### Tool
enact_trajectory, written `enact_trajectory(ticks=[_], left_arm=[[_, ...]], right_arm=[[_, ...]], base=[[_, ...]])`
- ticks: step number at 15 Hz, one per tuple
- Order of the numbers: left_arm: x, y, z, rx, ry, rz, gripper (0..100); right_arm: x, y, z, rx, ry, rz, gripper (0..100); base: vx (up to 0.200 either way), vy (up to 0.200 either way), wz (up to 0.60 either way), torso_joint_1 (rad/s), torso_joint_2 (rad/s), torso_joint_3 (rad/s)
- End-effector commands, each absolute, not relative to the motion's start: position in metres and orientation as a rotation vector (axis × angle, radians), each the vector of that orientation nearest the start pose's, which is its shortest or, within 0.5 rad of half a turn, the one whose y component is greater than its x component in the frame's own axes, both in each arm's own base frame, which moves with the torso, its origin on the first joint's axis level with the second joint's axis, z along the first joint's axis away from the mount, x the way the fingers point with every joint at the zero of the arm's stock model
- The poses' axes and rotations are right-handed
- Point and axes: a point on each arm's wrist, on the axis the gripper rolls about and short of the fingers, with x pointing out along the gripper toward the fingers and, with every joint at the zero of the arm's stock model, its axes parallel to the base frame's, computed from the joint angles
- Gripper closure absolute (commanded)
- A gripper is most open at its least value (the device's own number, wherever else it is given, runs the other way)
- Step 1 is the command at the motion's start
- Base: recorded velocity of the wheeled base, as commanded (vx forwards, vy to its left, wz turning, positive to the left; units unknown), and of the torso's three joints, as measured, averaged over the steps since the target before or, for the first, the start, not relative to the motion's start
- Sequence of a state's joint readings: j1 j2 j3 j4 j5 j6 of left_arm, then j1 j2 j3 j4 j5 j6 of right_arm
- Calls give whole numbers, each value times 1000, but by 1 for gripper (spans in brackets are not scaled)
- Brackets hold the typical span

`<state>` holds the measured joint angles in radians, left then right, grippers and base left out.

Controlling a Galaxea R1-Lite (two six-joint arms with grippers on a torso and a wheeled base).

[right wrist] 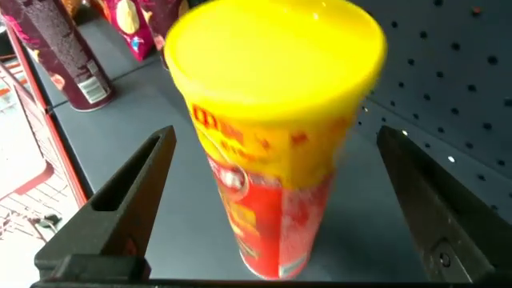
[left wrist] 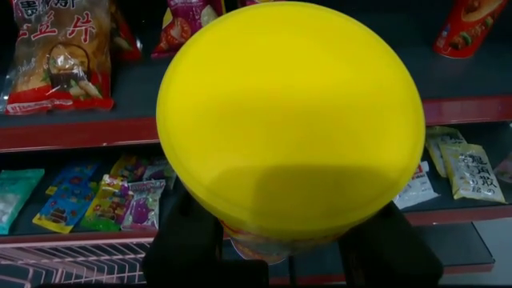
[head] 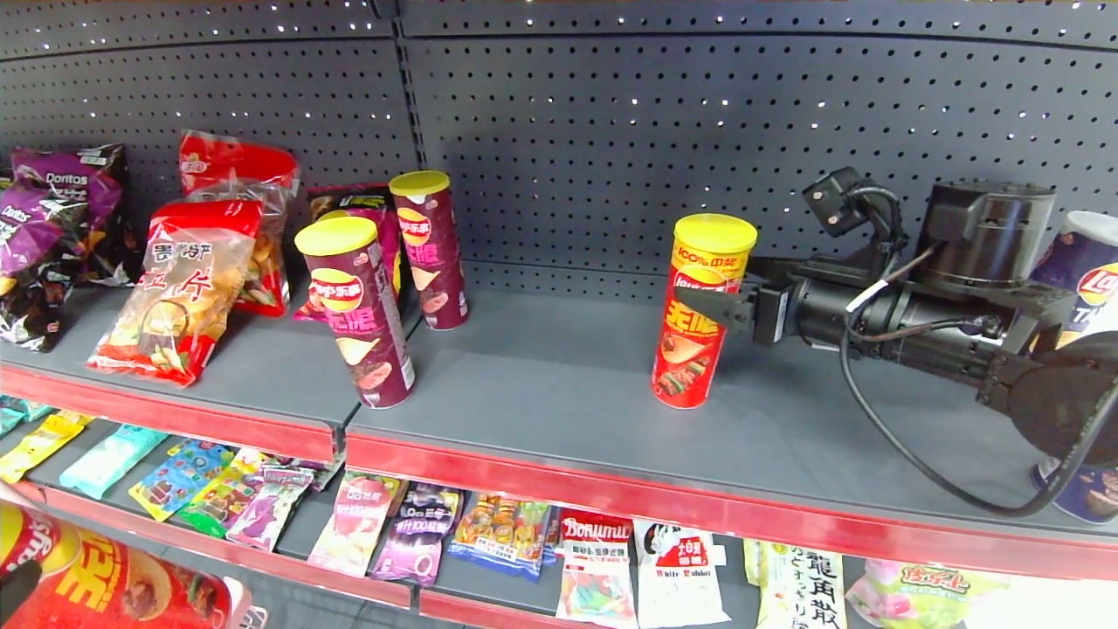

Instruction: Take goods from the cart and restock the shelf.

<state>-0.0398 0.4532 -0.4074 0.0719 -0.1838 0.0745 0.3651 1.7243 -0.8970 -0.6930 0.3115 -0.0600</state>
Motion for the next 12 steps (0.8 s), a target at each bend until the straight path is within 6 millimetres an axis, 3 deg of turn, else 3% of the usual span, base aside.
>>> enact_trajectory(ticks=[1,6,7,12], left_arm=[[10,-5,186,66,113,-228,100],[9,-4,186,65,110,-228,100],[9,-4,186,65,110,-228,100],[10,-5,186,65,111,-228,100]], right_arm=[[303,127,204,-62,117,690,0],[309,134,199,-64,126,704,0],[310,135,198,-68,128,704,100],[299,138,205,-68,110,727,100]], base=[[0,0,0,0,0,0],[0,0,0,0,0,0],[0,0,0,0,0,0],[0,0,0,0,0,0]])
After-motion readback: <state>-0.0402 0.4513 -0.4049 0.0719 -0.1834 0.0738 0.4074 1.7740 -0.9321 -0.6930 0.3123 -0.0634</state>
